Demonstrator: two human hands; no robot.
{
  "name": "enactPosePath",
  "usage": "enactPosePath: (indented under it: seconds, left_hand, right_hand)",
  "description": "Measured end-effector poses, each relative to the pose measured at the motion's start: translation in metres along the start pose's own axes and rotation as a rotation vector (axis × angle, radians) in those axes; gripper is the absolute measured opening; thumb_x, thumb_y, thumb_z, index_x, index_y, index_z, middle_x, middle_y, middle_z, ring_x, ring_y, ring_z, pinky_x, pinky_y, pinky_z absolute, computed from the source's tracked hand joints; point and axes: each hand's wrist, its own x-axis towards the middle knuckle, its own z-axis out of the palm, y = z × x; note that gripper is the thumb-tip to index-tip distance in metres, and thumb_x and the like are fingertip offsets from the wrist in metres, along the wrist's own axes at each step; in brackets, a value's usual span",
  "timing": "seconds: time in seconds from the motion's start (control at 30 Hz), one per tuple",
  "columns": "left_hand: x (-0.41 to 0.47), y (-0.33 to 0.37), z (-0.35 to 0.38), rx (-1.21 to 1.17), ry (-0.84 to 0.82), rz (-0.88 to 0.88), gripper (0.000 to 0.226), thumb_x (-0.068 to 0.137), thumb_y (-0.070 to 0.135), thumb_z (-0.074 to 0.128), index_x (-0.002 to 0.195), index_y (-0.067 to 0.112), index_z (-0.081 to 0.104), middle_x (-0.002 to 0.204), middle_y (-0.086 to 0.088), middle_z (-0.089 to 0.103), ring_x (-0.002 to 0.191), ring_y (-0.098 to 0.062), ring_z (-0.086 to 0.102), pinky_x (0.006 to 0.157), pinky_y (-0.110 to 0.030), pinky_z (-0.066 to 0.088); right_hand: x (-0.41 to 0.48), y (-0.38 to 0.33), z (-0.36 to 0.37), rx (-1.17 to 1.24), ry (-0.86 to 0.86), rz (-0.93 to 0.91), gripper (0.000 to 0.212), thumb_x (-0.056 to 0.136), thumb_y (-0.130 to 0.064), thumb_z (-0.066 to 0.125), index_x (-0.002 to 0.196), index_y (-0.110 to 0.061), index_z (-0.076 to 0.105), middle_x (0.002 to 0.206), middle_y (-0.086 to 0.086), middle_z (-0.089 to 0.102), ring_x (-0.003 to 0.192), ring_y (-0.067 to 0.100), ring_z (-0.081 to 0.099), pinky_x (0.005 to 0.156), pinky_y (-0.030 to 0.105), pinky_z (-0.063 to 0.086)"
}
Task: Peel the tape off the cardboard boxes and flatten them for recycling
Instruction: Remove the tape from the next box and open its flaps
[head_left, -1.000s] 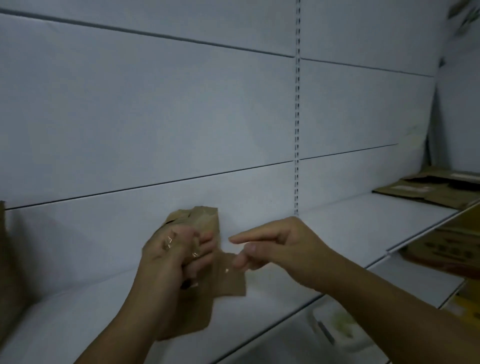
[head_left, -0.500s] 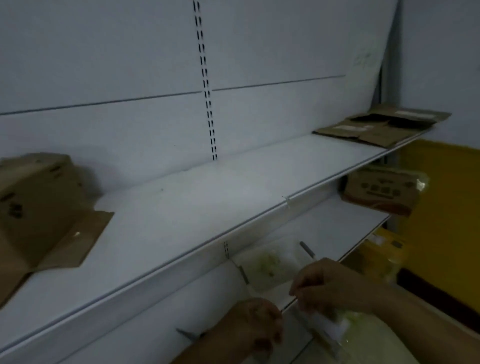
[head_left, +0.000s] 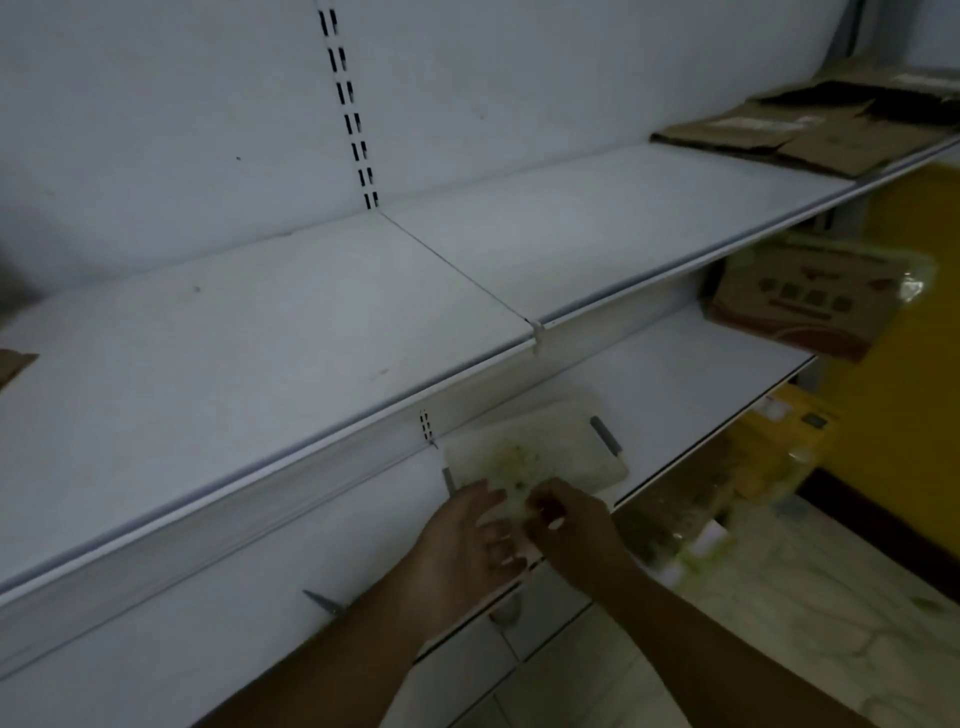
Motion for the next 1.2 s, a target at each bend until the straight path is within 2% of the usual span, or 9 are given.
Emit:
enactPosePath:
  seconds: [0.1,0.2,0.3,0.4,0.47,0.6,0.8,1.0,1.2]
  left_hand:
    - [0.017,0.019,-0.015,0.443,0.122,0.094,0.042,0.089,0.032,0.063,0.127,0.019,0.053,0.124,-0.006,0.056,0.114,-0.021,0.055,0.096,-0.037,0.047]
    - [0.037,0.035,-0.03,0.851,0.29,0.197,0.031,0.09,0.022,0.062,0.121,0.016,0.059,0.125,-0.006,0.058,0.097,-0.015,0.058,0.08,-0.02,0.048]
    - [0.045,0.043,-0.039,0.912,0.228,0.21,0.025,0.086,0.01,0.066,0.11,0.007,0.063,0.109,-0.01,0.06,0.076,-0.014,0.057,0.054,-0.013,0.048]
    - [0.048,0.043,-0.047,1.036,0.178,0.232,0.025,0.064,0.026,0.065,0.088,0.02,0.065,0.104,-0.014,0.062,0.09,-0.027,0.061,0.085,-0.04,0.055]
    - [0.048,0.041,-0.052,1.047,0.161,0.224,0.023,0.061,0.03,0.06,0.083,0.025,0.063,0.095,-0.013,0.064,0.092,-0.03,0.061,0.09,-0.048,0.051]
    - [0.041,0.035,-0.063,1.147,0.146,0.222,0.009,0.079,0.026,0.062,0.088,0.026,0.061,0.098,-0.011,0.066,0.092,-0.027,0.064,0.088,-0.039,0.052]
    - [0.035,0.036,-0.077,1.247,0.184,0.272,0.006,0.085,0.027,0.059,0.087,0.032,0.059,0.1,-0.01,0.066,0.095,-0.028,0.065,0.086,-0.038,0.053]
    - [0.029,0.031,-0.083,1.383,0.206,0.331,0.017,0.094,0.021,0.054,0.109,0.02,0.062,0.089,-0.002,0.063,0.082,-0.015,0.061,0.075,-0.025,0.051]
    - [0.018,0.033,-0.09,1.445,0.202,0.377,0.017,0.094,0.022,0.054,0.109,0.021,0.063,0.094,-0.002,0.064,0.078,-0.009,0.058,0.07,-0.018,0.047]
  right_hand:
    - [0.044,0.027,-0.013,-0.014,0.139,0.141,0.012,0.087,-0.005,0.059,0.097,-0.009,0.062,0.088,0.001,0.059,0.08,0.018,0.056,0.055,0.008,0.035]
    - [0.083,0.039,-0.016,-0.013,0.192,0.196,0.025,0.09,-0.012,0.059,0.115,-0.009,0.059,0.105,0.001,0.056,0.097,0.016,0.055,0.065,0.01,0.031]
    - [0.112,0.038,-0.001,-0.039,0.051,0.154,0.042,0.092,-0.019,0.057,0.133,-0.016,0.047,0.133,-0.004,0.045,0.108,0.014,0.054,0.082,0.015,0.041]
    - [0.13,0.046,0.026,-0.26,-0.098,0.049,0.035,0.098,-0.021,0.044,0.13,-0.008,0.052,0.137,0.008,0.047,0.117,0.024,0.052,0.099,0.03,0.039]
    - [0.137,0.047,0.037,-0.385,-0.113,0.064,0.031,0.1,-0.023,0.038,0.118,-0.007,0.057,0.12,0.013,0.058,0.107,0.029,0.056,0.09,0.032,0.043]
    - [0.144,0.049,0.046,-0.451,-0.121,0.148,0.017,0.095,-0.023,0.049,0.107,-0.011,0.052,0.096,0.012,0.065,0.081,0.028,0.061,0.067,0.033,0.051]
    - [0.143,0.053,0.072,-0.456,-0.258,0.163,0.039,0.082,-0.041,0.062,0.107,-0.012,0.055,0.106,0.008,0.059,0.095,0.023,0.059,0.085,0.034,0.051]
    - [0.136,0.055,0.087,-0.682,-0.539,0.121,0.082,0.076,-0.062,0.061,0.139,-0.015,0.039,0.131,0.01,0.051,0.117,0.027,0.052,0.098,0.038,0.044]
    - [0.131,0.049,0.077,-0.435,-0.522,0.222,0.112,0.06,-0.043,0.084,0.144,-0.016,0.015,0.137,0.011,0.041,0.125,0.031,0.045,0.103,0.044,0.04]
